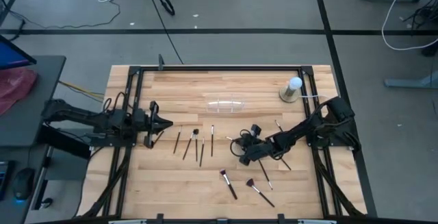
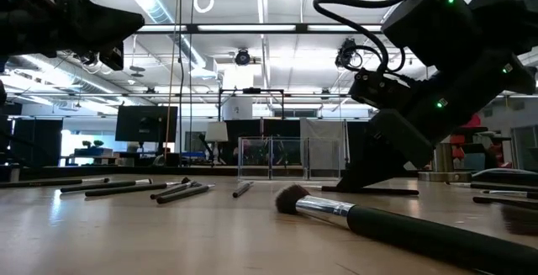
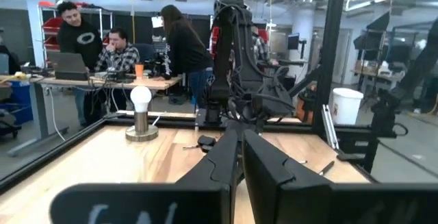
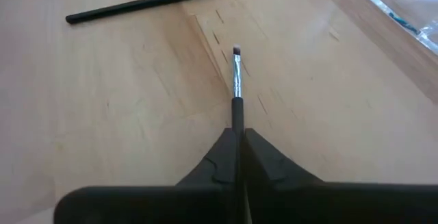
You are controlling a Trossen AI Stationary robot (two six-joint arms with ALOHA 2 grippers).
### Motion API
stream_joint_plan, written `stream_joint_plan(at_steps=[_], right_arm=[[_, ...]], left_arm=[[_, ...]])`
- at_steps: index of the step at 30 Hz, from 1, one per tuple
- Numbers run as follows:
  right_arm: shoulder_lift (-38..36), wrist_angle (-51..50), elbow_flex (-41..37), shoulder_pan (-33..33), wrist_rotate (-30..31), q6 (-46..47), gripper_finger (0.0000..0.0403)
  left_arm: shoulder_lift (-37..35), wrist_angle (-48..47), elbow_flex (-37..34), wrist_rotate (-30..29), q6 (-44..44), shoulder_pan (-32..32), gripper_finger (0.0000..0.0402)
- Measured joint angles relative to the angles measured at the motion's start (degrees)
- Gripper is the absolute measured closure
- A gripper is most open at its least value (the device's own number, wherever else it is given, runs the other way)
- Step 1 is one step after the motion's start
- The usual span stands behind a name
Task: Put items in baskets/containers
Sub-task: Put the black eyeshadow brush into the transparent organizer
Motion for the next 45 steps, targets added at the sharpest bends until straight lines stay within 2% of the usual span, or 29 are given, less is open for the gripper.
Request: stream_joint_plan(at_steps=[8,13,16,19,22,26,29,32,38,45], right_arm=[[-0.09,11.38,-1.01,-0.02,0.27,-6.47,0.0397],[-0.39,22.78,-0.94,0.11,0.03,-11.35,0.0397],[-0.4,30.89,-0.9,0.07,-1.48,-15.51,0.0397],[-0.46,40.87,-0.83,0.2,-3.3,-20.94,0.0397],[-0.6,49.21,-0.77,0.22,-6.89,-24.48,0.0397],[-0.64,57.14,-0.68,0.22,-11.33,-27.83,0.0397],[-0.64,60.46,-0.68,0.34,-13.35,-29.09,0.0397],[-0.64,61.99,-0.68,0.48,-14.84,-29.97,0.0397],[-0.64,62.26,-0.68,1.46,-15.87,-31.09,0.0397],[-0.73,62.98,-0.59,2.19,-15.84,-32.07,0.0397]], left_arm=[[11.42,5.74,-0.01,0.18,-0.25,0.02,0.0372],[22.45,15.97,-0.01,2.46,-0.47,0.02,0.037],[30.13,22.21,-0.01,3.09,-0.48,0.02,0.0352],[38.12,27.21,0.91,3.09,-0.49,0.02,0.0314],[46.15,30.19,5.1,5.41,-0.37,0.04,0.0265],[58.1,30.84,14.4,8.85,2.62,-0.63,0.021],[66.49,32.05,21.44,9.57,6.96,-1.91,0.0188],[72.8,37.5,26.38,10.49,9.76,-3.02,0.018],[77.65,46.61,29.92,14.9,11.53,-4.16,0.0186],[77.75,47.86,31.04,15.29,11.46,-4.07,0.0224]])
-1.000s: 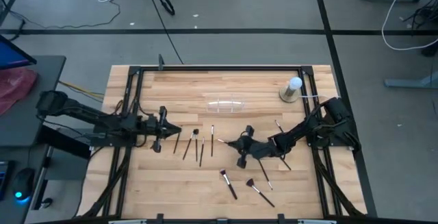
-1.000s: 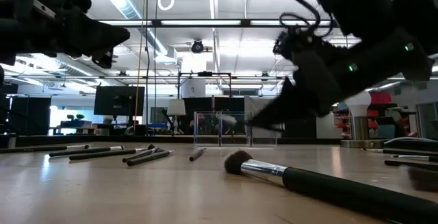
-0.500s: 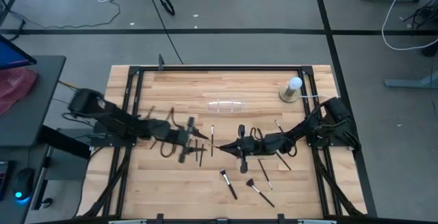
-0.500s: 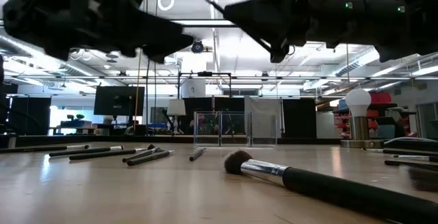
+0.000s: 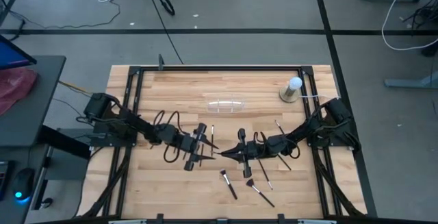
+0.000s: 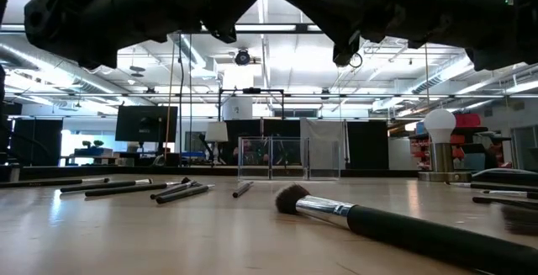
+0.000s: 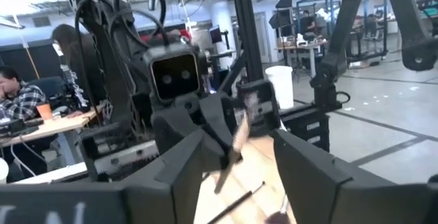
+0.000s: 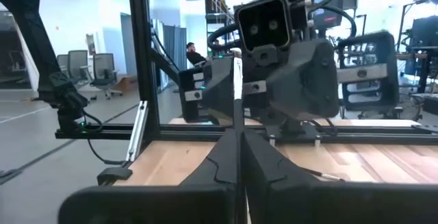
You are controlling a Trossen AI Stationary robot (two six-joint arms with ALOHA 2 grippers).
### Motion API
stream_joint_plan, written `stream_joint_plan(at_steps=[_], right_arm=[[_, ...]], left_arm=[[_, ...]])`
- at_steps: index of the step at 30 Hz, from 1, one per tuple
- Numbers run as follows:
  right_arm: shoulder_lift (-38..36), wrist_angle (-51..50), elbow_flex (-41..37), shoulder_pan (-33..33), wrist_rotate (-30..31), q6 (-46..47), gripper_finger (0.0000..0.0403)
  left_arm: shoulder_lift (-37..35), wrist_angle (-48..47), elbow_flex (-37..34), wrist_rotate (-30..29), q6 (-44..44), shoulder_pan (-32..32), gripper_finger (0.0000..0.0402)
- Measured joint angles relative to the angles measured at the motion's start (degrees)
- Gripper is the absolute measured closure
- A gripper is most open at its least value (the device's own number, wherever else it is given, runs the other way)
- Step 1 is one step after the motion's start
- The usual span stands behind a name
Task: Put items in baskets/containers
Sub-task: Put the black eyeshadow brush into the transparent organizer
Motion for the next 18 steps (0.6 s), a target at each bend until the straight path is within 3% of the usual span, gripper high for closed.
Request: stream_joint_plan(at_steps=[18], right_arm=[[-0.02,0.78,0.0,-0.02,0.1,0.52,0.0396]], left_arm=[[-0.01,-2.92,2.31,-0.26,0.14,0.0,0.0367]])
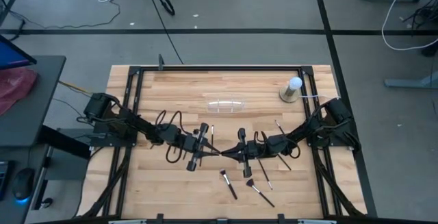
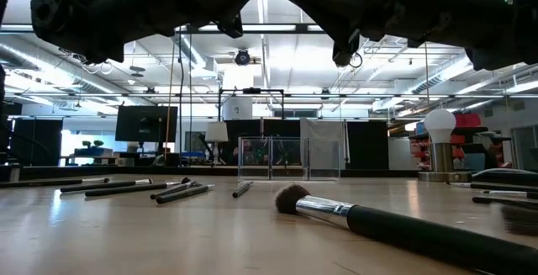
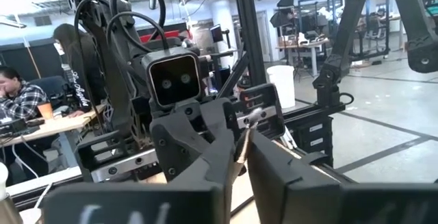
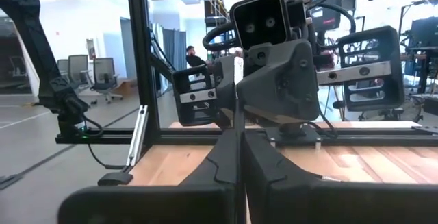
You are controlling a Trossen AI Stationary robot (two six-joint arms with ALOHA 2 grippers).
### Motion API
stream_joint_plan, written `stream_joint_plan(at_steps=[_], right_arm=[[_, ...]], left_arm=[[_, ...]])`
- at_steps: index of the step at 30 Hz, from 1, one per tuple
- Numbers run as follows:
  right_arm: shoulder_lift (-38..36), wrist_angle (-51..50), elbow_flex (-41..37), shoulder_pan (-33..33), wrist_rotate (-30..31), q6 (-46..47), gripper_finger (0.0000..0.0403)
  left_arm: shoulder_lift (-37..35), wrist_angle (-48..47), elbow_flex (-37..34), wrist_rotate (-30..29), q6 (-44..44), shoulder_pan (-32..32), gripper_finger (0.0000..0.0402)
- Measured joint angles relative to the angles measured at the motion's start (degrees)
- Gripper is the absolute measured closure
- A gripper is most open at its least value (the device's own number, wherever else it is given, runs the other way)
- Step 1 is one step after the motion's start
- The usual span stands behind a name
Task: Put items in baskets/containers
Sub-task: Put the black eyeshadow brush into the transparent organizer
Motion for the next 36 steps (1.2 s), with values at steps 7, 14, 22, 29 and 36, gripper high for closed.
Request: stream_joint_plan(at_steps=[7,14,22,29,36], right_arm=[[-0.26,-4.43,0.11,0.0,1.44,4.01,0.0351],[-9.4,-29.98,0.09,0.19,14.6,10.32,0.0281],[-19.46,-58.45,0.0,0.38,18.74,26.09,0.0271],[-17.37,-57.13,0.0,0.37,18.64,26.3,0.0288],[-16.52,-53.89,0.0,0.35,18.88,23.85,0.0301]], left_arm=[[-0.01,-2.18,-0.02,-0.43,-1.67,0.0,0.0384],[-7.7,-17.42,-0.07,-10.92,-5.07,1.28,0.0385],[-17.81,-30.29,-0.04,-18.14,-9.04,11.61,0.0383],[-17.12,-29.79,-0.04,-9.1,-14.76,27.17,0.0383],[-9.63,-25.84,1.5,-0.12,-19.08,33.64,0.0383]])
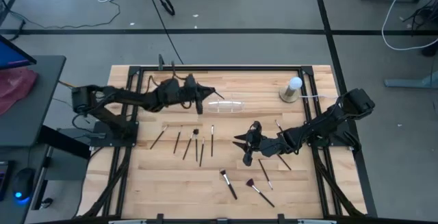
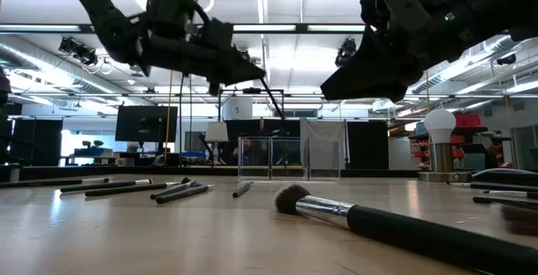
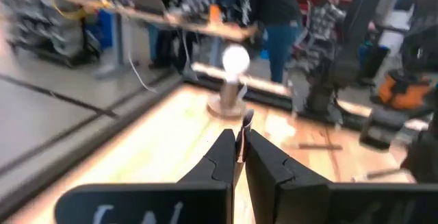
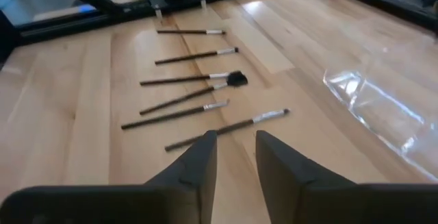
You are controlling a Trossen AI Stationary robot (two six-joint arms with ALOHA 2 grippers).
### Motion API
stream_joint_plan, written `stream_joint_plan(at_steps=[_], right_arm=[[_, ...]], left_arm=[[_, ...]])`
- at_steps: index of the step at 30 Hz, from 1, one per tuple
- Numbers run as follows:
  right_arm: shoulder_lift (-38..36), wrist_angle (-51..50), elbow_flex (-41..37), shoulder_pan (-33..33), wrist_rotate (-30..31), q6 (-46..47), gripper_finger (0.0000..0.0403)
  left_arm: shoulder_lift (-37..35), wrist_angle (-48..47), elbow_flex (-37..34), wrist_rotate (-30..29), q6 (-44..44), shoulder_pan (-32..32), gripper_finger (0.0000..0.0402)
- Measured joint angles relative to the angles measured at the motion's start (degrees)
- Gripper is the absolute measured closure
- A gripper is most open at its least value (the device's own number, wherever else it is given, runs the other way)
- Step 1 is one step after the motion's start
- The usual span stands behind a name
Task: Put items in baskets/containers
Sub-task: Put the black eyeshadow brush into the transparent organizer
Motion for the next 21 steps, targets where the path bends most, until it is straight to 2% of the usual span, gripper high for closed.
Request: stream_joint_plan(at_steps=[5,9,14,21], right_arm=[[0.0,1.42,0.0,0.0,-0.02,-0.59,0.0304],[0.0,1.66,0.0,0.02,-0.23,-0.59,0.0305],[0.0,1.67,0.0,0.02,-0.33,-0.6,0.0305],[0.0,1.66,0.0,0.02,-0.33,-0.59,0.0305]], left_arm=[[7.61,-0.31,5.05,-0.83,0.9,-0.99,0.0383],[11.01,-2.28,8.37,-1.95,0.93,-0.93,0.038],[12.03,-8.43,9.59,-5.12,0.9,-0.83,0.0378],[11.98,-12.15,9.82,-5.19,-0.61,-0.85,0.0371]])
